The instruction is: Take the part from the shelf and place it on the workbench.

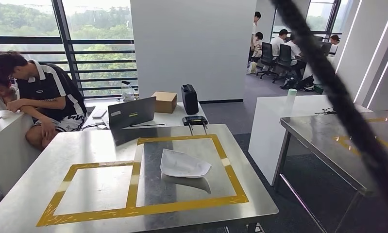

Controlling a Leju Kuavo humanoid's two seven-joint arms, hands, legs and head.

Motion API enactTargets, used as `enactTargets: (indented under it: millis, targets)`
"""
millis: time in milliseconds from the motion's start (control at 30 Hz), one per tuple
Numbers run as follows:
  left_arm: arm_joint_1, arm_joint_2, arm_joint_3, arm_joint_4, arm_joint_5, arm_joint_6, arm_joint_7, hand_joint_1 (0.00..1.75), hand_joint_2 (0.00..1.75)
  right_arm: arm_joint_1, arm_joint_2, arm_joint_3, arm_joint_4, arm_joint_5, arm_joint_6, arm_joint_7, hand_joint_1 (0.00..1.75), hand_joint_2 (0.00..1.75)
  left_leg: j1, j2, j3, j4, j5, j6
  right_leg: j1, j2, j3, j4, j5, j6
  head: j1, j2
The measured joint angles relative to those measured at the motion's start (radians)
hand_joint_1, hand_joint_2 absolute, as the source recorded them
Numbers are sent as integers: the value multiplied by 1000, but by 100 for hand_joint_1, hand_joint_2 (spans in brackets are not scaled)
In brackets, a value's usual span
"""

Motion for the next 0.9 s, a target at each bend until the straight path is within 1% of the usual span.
enactTargets:
  millis: [33,67,100,133,167,200,233,267,300,333,367,400,433,467,500,533,567,600,633,667,700,733,767,800,833,867,900]
  targets:
    - [-1,-3,0,0,-3,-3,-2,0,175,8,0,0,-14,-18,-4,-4,0,0,1,0,0,-4,9,-6,3,0,8,-16,-2,-4,0,0]
    - [0,-4,0,0,-7,-6,-2,0,175,18,0,0,-30,-32,-14,-9,0,0,2,-1,0,-9,17,-12,2,-1,5,-21,6,-7,0,0]
    - [0,-6,-1,0,-12,-10,-3,0,175,31,1,0,-51,-45,-26,-15,0,0,2,-3,-3,-10,16,-17,0,-3,2,-28,17,-11,1,0]
    - [1,-8,-1,1,-14,-13,-7,0,175,46,2,-1,-78,-57,-39,-20,0,0,1,-5,-11,2,-2,-22,-4,-6,-4,-35,29,-15,0,0]
    - [2,-8,-2,1,-15,-19,-16,0,175,62,4,-2,-108,-68,-49,-25,0,0,1,-6,-22,32,-38,-26,-8,-8,-12,-40,42,-19,0,0]
    - [2,-9,-2,1,-13,-25,-28,0,175,79,4,-6,-140,-79,-53,-30,0,0,3,-7,-37,81,-88,-30,-10,-10,-22,-42,53,-20,0,0]
    - [1,-10,-2,1,-10,-30,-40,0,175,97,4,-11,-171,-88,-54,-34,0,0,3,-7,-51,145,-136,-34,-10,-11,-35,-40,62,-22,0,0]
    - [1,-10,-2,1,-8,-35,-49,0,175,114,4,-17,-198,-94,-55,-36,0,0,5,-7,-61,206,-166,-38,-10,-12,-50,-36,71,-20,0,0]
    - [0,-11,-2,1,-7,-37,-54,0,175,131,4,-24,-223,-97,-58,-37,0,0,6,-7,-61,250,-172,-42,-11,-13,-65,-31,79,-19,1,0]
    - [0,-11,-2,1,-6,-37,-56,0,175,146,4,-30,-245,-96,-63,-37,0,0,7,-7,-47,264,-156,-45,-12,-14,-82,-25,87,-16,1,0]
    - [0,-11,-2,1,-7,-37,-54,0,175,159,4,-36,-265,-94,-71,-35,0,0,10,-7,-17,245,-130,-49,-15,-14,-99,-16,94,-11,1,0]
    - [-1,-11,-2,1,-10,-37,-50,0,175,169,4,-42,-284,-92,-80,-31,0,0,13,-7,24,197,-110,-53,-17,-14,-114,-5,99,-6,1,0]
    - [-3,-12,-2,1,-13,-36,-45,0,175,179,4,-47,-300,-91,-90,-24,0,0,13,-9,71,135,-108,-57,-18,-13,-130,7,104,0,0,0]
    - [-5,-13,-3,1,-17,-36,-39,0,175,186,4,-52,-315,-90,-100,-16,0,0,13,-11,106,81,-117,-55,-18,-13,-143,18,109,6,0,0]
    - [-6,-14,-3,1,-19,-35,-35,0,175,193,4,-56,-328,-91,-109,-10,0,0,11,-13,125,43,-130,-49,-17,-12,-153,26,115,11,0,0]
    - [-7,-15,-4,1,-21,-34,-31,0,175,201,4,-59,-338,-91,-114,-5,0,0,6,-15,130,26,-139,-40,-18,-12,-160,29,122,16,-1,0]
    - [-6,-15,-4,1,-21,-33,-28,0,175,209,4,-62,-346,-91,-117,-1,0,0,4,-15,123,23,-137,-27,-20,-11,-163,29,130,20,0,0]
    - [-6,-16,-4,1,-21,-32,-26,0,175,217,4,-65,-351,-91,-118,1,0,0,3,-14,115,22,-129,-16,-23,-10,-167,31,128,25,0,0]
    - [-5,-16,-4,1,-21,-31,-24,0,175,225,5,-68,-355,-92,-118,3,0,0,2,-12,108,22,-120,-5,-25,-10,-174,42,109,29,0,0]
    - [-5,-16,-4,1,-21,-29,-22,0,175,231,5,-70,-360,-93,-118,4,0,0,2,-11,99,22,-110,5,-27,-10,-184,70,73,34,0,0]
    - [-5,-17,-4,1,-21,-28,-21,0,175,235,5,-72,-364,-93,-118,4,0,0,1,-10,88,22,-99,12,-27,-9,-197,117,22,37,0,0]
    - [-5,-17,-4,1,-21,-27,-20,0,175,237,5,-73,-369,-94,-118,4,0,0,-1,-9,75,22,-88,16,-27,-9,-210,176,-29,38,0,0]
    - [-5,-18,-4,1,-21,-27,-19,0,175,238,5,-73,-372,-94,-118,5,0,0,-3,-8,61,23,-77,18,-26,-8,-219,237,-66,38,0,0]
    - [-5,-18,-4,1,-21,-27,-18,0,175,240,5,-74,-375,-95,-118,6,0,0,-6,-7,47,24,-67,20,-25,-8,-220,283,-81,35,0,0]
    - [-5,-19,-4,1,-20,-27,-17,0,175,243,5,-75,-377,-96,-118,7,0,0,-8,-6,34,25,-57,21,-23,-7,-208,302,-75,31,0,0]
    - [-5,-20,-4,1,-19,-27,-16,0,175,246,5,-75,-381,-98,-117,12,0,0,-9,-5,21,26,-47,21,-20,-7,-179,287,-52,25,0,0]
    - [-5,-21,-4,1,-19,-27,-15,0,175,249,5,-76,-387,-99,-114,18,0,0,-10,-5,10,27,-38,20,-15,-6,-132,237,-25,18,0,0]
